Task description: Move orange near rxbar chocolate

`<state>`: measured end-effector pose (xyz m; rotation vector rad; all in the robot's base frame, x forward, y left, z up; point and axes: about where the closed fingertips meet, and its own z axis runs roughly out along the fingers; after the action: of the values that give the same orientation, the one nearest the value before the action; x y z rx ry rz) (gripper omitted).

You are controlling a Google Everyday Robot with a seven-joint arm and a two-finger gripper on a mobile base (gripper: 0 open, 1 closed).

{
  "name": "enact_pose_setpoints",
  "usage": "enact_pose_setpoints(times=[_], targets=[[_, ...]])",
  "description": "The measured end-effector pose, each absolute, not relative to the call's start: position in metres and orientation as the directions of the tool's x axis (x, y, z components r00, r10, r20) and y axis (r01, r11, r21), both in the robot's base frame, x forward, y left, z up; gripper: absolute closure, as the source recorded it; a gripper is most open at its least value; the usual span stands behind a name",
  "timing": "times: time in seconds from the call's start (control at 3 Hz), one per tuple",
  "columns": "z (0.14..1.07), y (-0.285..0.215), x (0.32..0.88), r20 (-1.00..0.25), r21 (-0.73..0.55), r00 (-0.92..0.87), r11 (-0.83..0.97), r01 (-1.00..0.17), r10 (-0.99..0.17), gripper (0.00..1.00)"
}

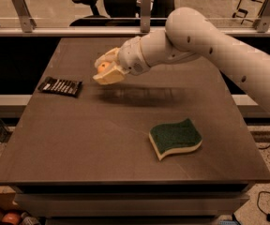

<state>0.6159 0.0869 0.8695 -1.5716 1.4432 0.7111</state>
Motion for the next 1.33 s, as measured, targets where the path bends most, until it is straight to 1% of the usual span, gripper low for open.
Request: enact_pose_setpoints(times=[0.67, 1.33], targets=[[0.864, 0.115, 0.611, -0.870, -0.212, 0.190, -0.003, -0.977, -0.454, 1.00], [0.852, 0.127, 0.606, -0.886, -0.187, 0.174, -0.014, -0.982, -0.430, 1.00]])
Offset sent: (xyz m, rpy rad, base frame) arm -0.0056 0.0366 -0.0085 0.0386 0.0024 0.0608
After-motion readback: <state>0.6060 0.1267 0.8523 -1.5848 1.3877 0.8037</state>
